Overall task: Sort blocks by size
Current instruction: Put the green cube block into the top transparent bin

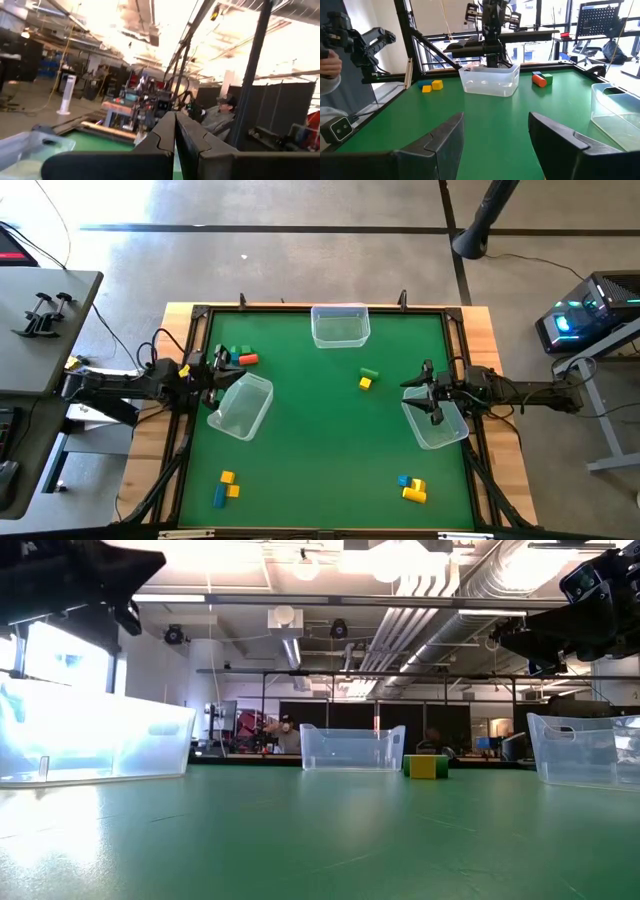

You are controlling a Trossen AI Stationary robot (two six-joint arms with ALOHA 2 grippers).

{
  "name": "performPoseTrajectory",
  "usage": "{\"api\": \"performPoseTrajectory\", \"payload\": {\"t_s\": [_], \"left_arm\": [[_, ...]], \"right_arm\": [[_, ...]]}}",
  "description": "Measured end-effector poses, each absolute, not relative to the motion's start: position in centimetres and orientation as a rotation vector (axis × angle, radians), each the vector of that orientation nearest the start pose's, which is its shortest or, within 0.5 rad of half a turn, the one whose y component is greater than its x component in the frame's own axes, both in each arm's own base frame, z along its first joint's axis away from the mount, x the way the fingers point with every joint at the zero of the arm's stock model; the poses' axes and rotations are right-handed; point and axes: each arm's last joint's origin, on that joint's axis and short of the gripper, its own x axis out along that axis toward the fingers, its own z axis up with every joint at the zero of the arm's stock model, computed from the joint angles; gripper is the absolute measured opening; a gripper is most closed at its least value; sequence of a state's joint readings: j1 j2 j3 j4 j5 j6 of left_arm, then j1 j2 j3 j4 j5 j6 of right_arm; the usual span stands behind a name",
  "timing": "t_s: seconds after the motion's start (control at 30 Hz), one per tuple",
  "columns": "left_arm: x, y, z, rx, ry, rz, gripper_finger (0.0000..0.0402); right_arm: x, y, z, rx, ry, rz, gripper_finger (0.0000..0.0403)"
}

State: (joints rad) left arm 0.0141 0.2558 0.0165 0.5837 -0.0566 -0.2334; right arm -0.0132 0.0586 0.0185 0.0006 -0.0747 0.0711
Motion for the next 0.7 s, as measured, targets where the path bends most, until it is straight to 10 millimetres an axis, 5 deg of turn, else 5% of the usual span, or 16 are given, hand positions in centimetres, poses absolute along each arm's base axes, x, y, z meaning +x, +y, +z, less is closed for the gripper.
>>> {"api": "performPoseTrajectory", "payload": {"t_s": [0.17,0.43,0.7], "left_arm": [[12.3,0.4,21.4,-0.236,-0.240,0.106,0.0000],[16.2,2.5,23.6,-0.088,0.194,0.512,0.0000],[21.0,5.7,22.7,0.136,0.224,0.567,0.0000]], "right_arm": [[10.0,0.1,16.5,0.073,0.042,0.060,0.0214],[10.0,0.1,16.5,0.073,0.041,0.060,0.0214],[10.0,0.1,16.5,0.073,0.042,0.061,0.0214]]}}
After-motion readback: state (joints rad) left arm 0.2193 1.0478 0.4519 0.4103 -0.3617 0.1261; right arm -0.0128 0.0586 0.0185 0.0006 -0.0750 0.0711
